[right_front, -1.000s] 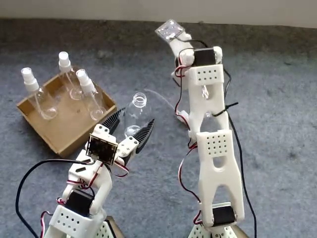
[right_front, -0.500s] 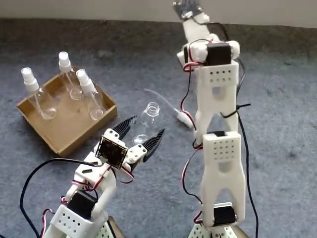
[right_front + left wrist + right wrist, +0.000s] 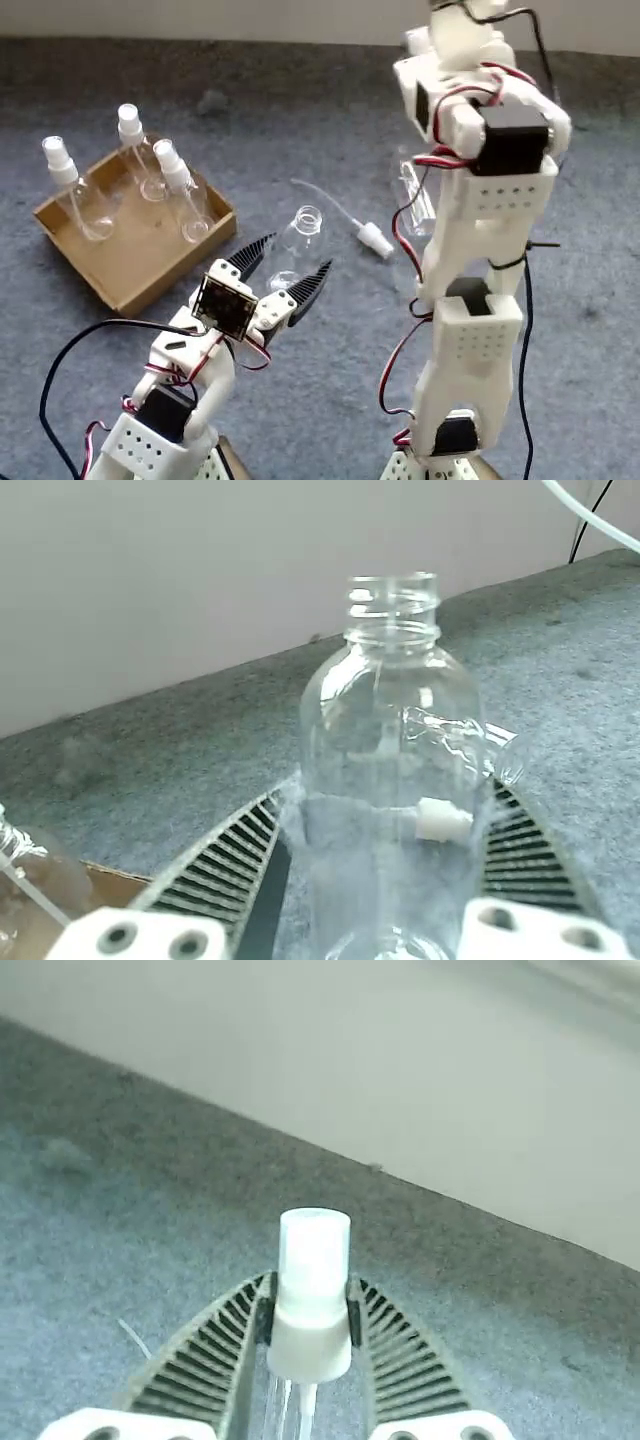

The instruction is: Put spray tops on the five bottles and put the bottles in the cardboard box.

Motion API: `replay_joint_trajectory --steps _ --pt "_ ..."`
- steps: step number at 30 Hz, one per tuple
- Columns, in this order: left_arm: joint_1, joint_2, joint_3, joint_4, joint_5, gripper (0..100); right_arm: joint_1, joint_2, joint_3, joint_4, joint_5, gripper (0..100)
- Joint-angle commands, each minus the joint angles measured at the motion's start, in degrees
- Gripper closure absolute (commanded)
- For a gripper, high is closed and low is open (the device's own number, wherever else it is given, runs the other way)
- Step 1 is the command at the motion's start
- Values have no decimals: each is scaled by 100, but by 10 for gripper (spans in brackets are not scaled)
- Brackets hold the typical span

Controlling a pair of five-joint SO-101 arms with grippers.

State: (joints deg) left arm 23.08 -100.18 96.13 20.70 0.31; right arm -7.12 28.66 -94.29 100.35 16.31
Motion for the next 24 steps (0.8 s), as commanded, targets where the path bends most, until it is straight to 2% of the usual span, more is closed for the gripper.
replay_joint_trajectory --steps 1,6,14,17,24 --pt "189 -136 110 9 53 811 268 -409 -637 110 -527 982" --pt "646 -136 110 18 53 811 295 -418 -646 119 -993 982" --pt "629 -136 110 0 53 811 259 -1332 -611 119 -1222 982" --pt "629 -145 110 0 53 811 259 -1886 101 119 -1222 982" --pt "365 -145 110 -220 53 811 4 -3635 2756 92 -1459 982"
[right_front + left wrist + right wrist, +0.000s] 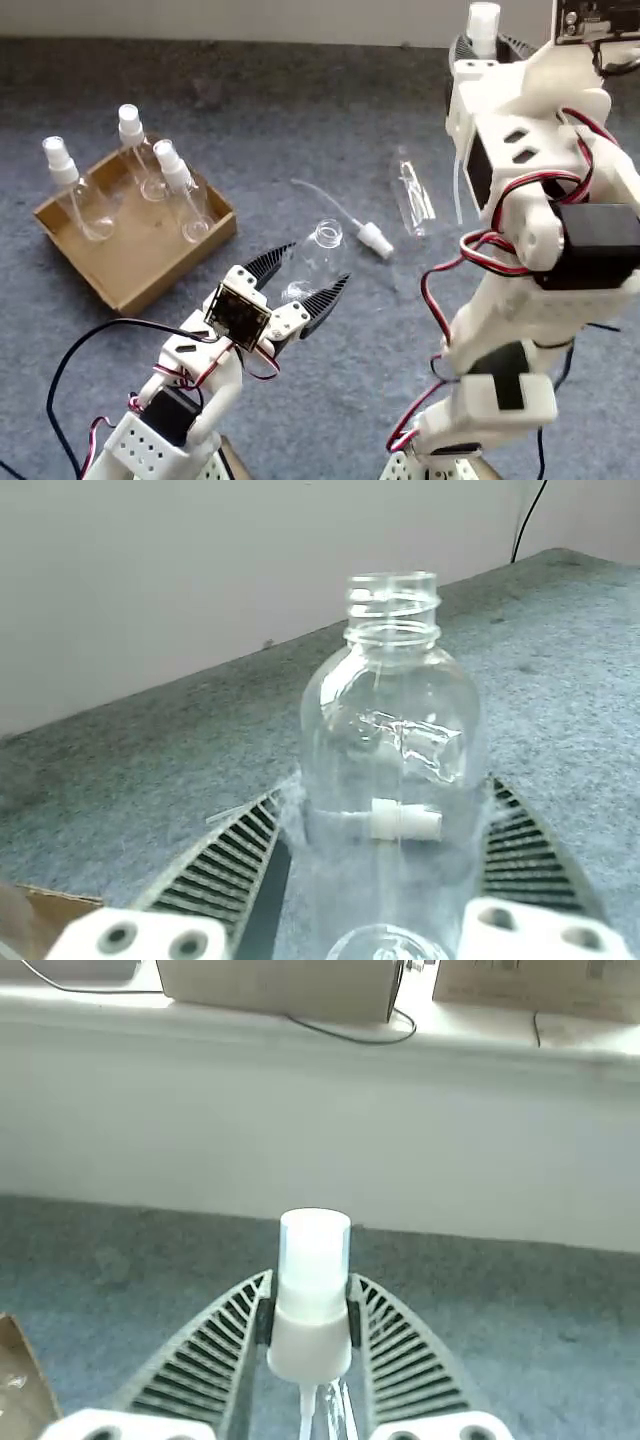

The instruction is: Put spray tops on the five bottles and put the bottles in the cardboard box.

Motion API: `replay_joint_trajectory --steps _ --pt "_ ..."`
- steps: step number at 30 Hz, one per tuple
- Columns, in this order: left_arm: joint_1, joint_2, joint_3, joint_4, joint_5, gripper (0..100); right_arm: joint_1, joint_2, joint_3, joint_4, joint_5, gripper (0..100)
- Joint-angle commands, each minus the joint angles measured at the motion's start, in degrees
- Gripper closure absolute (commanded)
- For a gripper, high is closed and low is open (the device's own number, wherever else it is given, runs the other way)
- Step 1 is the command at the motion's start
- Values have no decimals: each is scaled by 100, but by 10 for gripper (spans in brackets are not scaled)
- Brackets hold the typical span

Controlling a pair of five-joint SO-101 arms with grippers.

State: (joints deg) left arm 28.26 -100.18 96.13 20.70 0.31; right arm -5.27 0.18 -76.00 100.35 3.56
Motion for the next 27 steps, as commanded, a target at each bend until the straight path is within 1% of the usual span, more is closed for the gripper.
replay_joint_trajectory --steps 1,6,12,13,16,18,27 --pt "-198 -145 110 -255 53 811 -259 -989 1209 92 -220 982" --pt "-189 -145 110 -281 53 811 -637 -1833 2299 92 -229 982" --pt "-171 -145 110 -281 62 811 -1270 -2598 2818 84 -229 982" --pt "-171 -145 110 -281 114 811 -1429 -2721 2809 84 -229 982" --pt "-22 -145 110 -281 615 811 -1754 -3081 2818 84 -202 981" --pt "127 -145 110 -273 818 811 -1780 -3301 2862 84 -193 981" --pt "954 -145 110 -255 853 811 -1771 -4075 3776 84 -193 981"
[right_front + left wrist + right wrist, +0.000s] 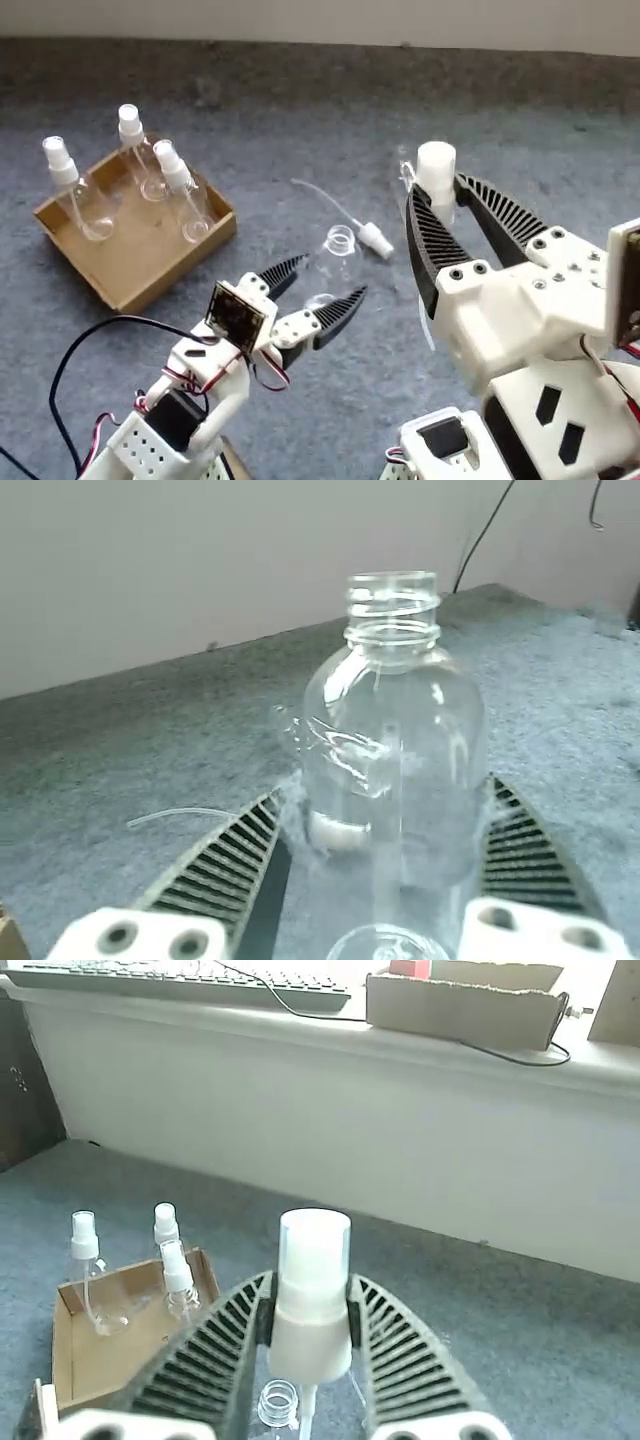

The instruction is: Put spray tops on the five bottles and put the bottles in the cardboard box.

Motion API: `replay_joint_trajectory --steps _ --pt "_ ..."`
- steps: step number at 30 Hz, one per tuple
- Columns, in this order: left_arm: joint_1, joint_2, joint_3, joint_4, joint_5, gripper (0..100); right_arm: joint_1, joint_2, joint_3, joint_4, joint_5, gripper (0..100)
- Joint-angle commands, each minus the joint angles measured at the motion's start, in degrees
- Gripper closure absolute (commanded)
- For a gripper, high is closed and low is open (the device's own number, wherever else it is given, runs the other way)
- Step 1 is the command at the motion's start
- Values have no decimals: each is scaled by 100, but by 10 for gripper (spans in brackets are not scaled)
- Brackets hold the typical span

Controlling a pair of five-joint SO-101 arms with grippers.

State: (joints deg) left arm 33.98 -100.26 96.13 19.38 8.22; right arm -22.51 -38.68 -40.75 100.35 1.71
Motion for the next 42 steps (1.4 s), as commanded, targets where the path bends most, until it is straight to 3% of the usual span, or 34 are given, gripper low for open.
replay_joint_trajectory --steps 1,9,12,27,42 --pt "462 -136 110 -123 62 811 -48 -286 382 84 -9 981" --pt "1068 -101 110 -123 44 811 -48 -1156 1877 66 -9 981" --pt "1244 -84 110 -114 44 811 -48 -1613 2501 -382 -9 982" --pt "1402 -127 110 316 35 811 -48 -4505 6923 -5059 -44 982" --pt "1402 -127 110 299 35 811 -40 -4523 7705 -6114 -35 982"
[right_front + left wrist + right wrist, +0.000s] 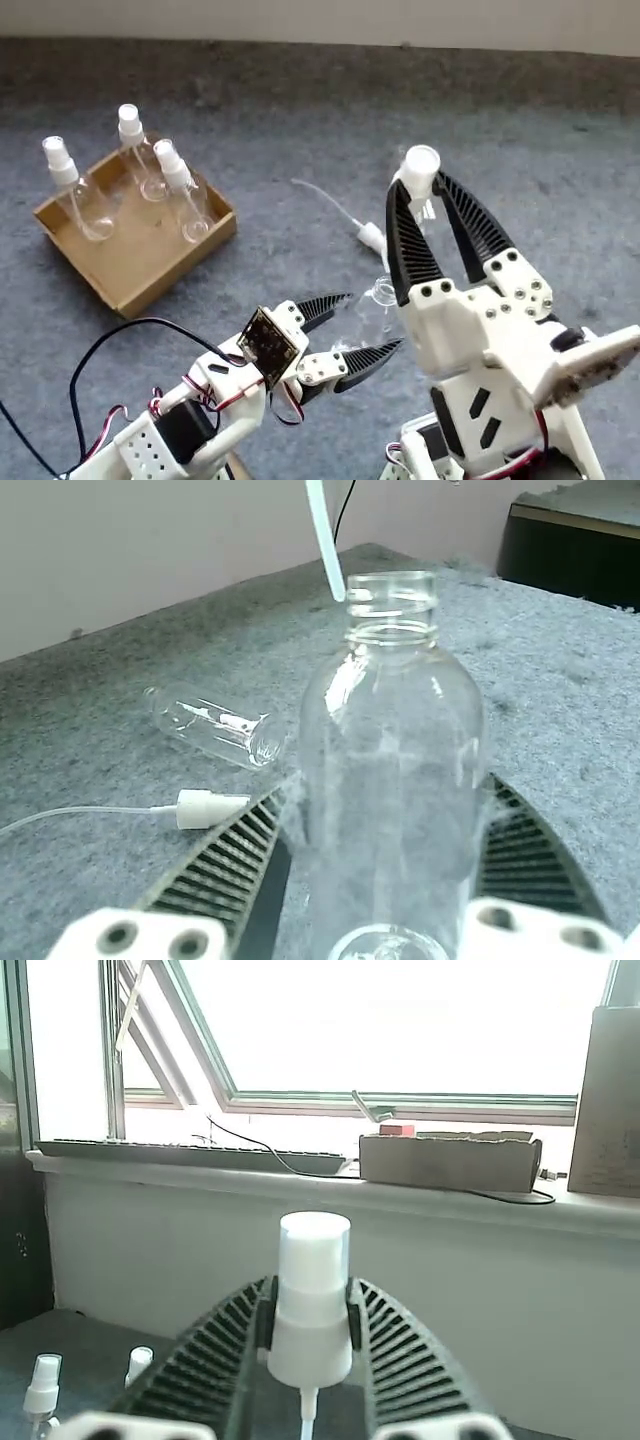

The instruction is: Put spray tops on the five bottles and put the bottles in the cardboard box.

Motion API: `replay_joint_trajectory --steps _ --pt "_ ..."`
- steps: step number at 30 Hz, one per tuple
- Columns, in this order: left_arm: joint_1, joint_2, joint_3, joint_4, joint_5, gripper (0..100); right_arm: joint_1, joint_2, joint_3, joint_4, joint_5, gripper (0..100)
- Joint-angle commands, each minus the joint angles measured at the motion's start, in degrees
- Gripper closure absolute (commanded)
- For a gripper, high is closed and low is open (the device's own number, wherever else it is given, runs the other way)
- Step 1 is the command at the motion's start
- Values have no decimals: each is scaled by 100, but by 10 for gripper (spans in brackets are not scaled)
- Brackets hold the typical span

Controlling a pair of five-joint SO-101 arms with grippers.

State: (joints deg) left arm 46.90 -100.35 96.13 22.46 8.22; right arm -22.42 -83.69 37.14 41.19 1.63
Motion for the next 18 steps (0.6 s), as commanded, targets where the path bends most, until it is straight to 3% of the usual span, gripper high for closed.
replay_joint_trajectory --steps 1,8,12,18 --pt "110 -119 110 0 35 811 -48 -22 -189 -180 -35 982" --pt "101 -119 110 18 35 811 523 -31 -664 -171 -273 982" --pt "84 -119 110 18 35 811 585 -40 -664 101 -765 982" --pt "84 -119 110 18 35 811 585 -57 -673 708 -835 982"
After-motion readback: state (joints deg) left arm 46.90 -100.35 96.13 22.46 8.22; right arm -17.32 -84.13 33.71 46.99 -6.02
